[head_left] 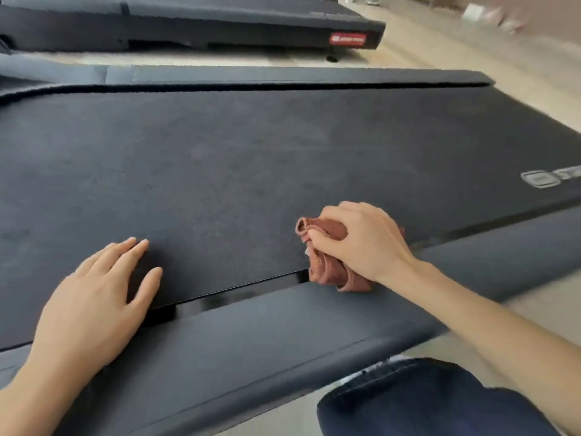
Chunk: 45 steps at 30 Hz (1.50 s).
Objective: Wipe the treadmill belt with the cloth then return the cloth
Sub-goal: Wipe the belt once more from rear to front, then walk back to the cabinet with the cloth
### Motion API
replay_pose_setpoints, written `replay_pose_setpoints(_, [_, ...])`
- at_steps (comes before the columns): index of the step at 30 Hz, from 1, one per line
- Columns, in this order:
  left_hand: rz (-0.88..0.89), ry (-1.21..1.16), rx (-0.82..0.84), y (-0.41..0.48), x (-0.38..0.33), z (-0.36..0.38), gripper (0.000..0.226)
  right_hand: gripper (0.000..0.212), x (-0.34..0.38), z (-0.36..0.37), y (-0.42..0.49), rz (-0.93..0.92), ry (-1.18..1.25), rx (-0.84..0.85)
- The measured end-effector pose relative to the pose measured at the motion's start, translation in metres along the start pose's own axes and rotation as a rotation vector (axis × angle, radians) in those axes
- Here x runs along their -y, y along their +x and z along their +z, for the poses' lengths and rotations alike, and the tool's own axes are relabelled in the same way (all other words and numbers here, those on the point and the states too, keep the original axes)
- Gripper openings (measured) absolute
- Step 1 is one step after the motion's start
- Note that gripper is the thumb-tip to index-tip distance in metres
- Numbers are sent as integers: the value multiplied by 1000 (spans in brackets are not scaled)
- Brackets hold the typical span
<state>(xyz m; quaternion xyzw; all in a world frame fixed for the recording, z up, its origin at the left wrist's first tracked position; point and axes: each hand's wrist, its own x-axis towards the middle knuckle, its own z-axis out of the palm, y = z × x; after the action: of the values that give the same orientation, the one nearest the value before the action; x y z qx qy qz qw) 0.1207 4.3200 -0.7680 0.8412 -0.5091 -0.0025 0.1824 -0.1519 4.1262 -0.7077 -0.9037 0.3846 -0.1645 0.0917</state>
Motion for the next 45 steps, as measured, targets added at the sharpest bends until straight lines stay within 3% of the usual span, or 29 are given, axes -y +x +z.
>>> replay_pose_setpoints(5, [154,-15,65,-3,-88,14,81,32,-86,-58,-76,258,-107,-69])
replay_pose_setpoints(11, [327,-61,114,-16,-186,39,78,37,-133,-99,-146,484,-129,-228])
replay_pose_setpoints(20, [654,-51,166,-31,-323,87,73,37,-178,-151,-259,674,-232,-225])
replay_pose_setpoints(27, [815,50,172,-57,-426,118,70,40,-220,-182,-358,858,-245,-322])
replay_pose_setpoints(32, [1040,-25,161,-99,-514,125,64,25,-245,-192,-413,942,-272,-338])
replay_pose_setpoints(38, [1242,-149,177,-170,-629,139,57,47,-291,-217,-474,1031,-332,-400])
replay_pose_setpoints(45, [1436,-36,222,-168,-718,102,55,45,-323,-288,-502,1116,-410,-394])
